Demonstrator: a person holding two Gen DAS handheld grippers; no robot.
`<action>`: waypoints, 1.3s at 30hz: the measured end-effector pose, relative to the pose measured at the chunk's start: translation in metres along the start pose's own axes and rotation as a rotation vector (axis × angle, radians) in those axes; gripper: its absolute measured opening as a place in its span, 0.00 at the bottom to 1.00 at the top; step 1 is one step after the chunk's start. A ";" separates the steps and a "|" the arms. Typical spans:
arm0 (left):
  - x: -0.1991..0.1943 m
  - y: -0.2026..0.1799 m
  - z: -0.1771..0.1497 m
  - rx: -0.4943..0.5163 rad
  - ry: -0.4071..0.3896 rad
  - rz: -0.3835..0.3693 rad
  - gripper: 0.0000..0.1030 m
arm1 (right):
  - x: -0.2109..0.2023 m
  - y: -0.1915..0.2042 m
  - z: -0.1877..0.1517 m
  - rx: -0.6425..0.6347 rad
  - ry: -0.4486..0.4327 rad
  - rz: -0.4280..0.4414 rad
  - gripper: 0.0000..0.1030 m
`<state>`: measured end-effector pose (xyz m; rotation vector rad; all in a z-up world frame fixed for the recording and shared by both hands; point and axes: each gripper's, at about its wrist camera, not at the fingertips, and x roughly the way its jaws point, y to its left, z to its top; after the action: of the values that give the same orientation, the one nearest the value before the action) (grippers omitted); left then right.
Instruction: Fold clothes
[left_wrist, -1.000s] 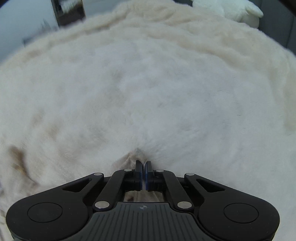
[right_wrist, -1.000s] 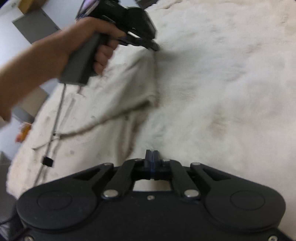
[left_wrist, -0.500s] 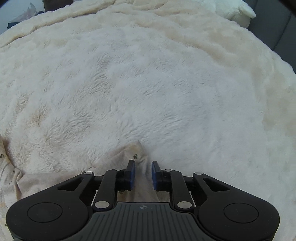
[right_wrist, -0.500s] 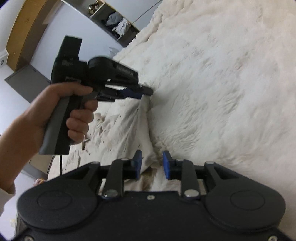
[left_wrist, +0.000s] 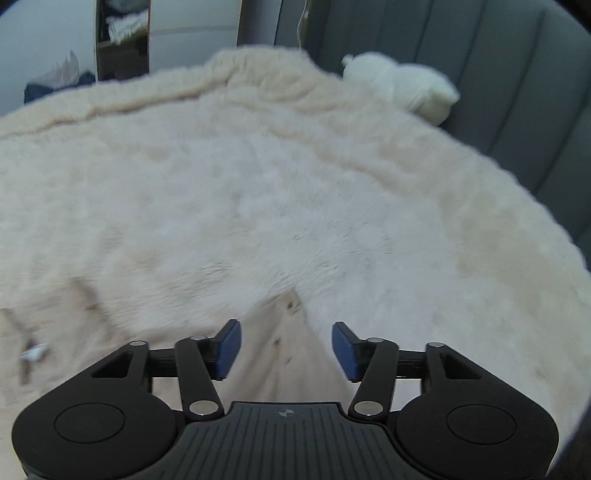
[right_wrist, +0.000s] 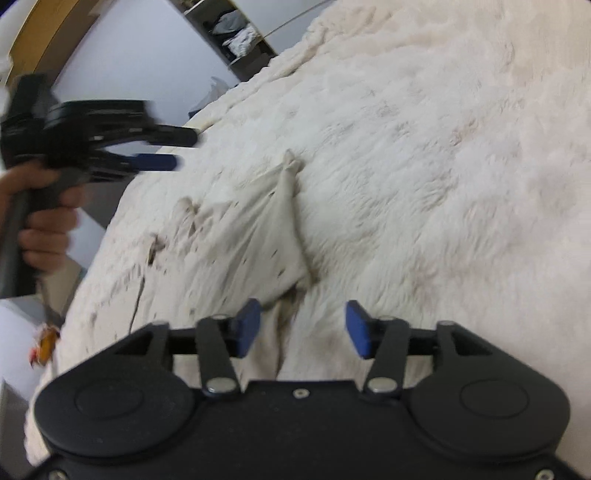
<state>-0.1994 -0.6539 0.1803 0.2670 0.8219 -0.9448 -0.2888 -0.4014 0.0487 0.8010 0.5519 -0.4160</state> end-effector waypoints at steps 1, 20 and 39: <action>-0.028 0.011 -0.011 0.013 -0.027 0.006 0.59 | -0.007 0.004 -0.008 -0.016 0.005 0.007 0.60; -0.365 0.230 -0.262 -0.025 -0.091 0.403 0.82 | -0.111 0.088 -0.060 -0.175 0.035 -0.027 0.70; -0.307 0.263 -0.391 -0.205 -0.020 0.343 0.82 | -0.086 0.042 -0.094 -0.136 0.134 -0.119 0.70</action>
<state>-0.2834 -0.1038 0.1025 0.2119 0.8169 -0.5373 -0.3616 -0.2908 0.0710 0.6700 0.7472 -0.4310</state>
